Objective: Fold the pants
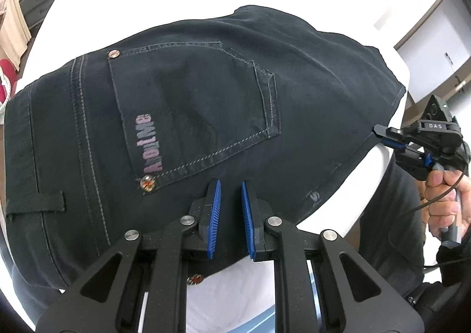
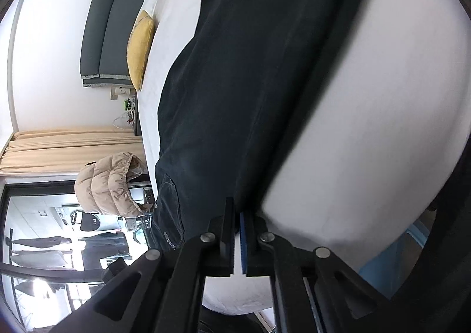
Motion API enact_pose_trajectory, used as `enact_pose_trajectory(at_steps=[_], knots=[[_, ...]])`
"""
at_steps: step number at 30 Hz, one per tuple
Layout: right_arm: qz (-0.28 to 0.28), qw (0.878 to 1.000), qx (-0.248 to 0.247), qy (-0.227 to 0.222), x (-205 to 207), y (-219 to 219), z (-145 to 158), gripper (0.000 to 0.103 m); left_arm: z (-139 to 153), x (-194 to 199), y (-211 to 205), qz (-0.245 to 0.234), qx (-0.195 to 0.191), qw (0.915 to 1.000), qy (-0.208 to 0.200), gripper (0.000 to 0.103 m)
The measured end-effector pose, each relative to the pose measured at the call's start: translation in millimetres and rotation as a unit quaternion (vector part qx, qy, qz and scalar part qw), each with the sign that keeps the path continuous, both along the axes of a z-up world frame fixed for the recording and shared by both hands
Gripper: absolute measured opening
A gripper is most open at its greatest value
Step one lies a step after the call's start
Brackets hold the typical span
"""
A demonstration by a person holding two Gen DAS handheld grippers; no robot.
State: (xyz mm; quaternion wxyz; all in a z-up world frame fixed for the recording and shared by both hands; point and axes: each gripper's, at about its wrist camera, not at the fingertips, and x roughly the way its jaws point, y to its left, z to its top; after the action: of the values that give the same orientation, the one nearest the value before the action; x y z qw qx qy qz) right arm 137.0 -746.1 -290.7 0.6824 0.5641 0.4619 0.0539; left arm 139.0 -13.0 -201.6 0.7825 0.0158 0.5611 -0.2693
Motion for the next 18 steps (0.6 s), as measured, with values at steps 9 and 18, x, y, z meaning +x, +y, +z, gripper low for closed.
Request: enact_pose_trajectory(at_steps=[9,18], knots=[[0.029,0.999,0.002,-0.017,19,24,13,0.031,0,-9,6,0.010,-0.004,0.9999,-0.001,0.014],[0.148,0.989,-0.007,-0.010,42,106,2,0.003,1,-12,10,0.004,0.000,1.0000,0.000,0.014]])
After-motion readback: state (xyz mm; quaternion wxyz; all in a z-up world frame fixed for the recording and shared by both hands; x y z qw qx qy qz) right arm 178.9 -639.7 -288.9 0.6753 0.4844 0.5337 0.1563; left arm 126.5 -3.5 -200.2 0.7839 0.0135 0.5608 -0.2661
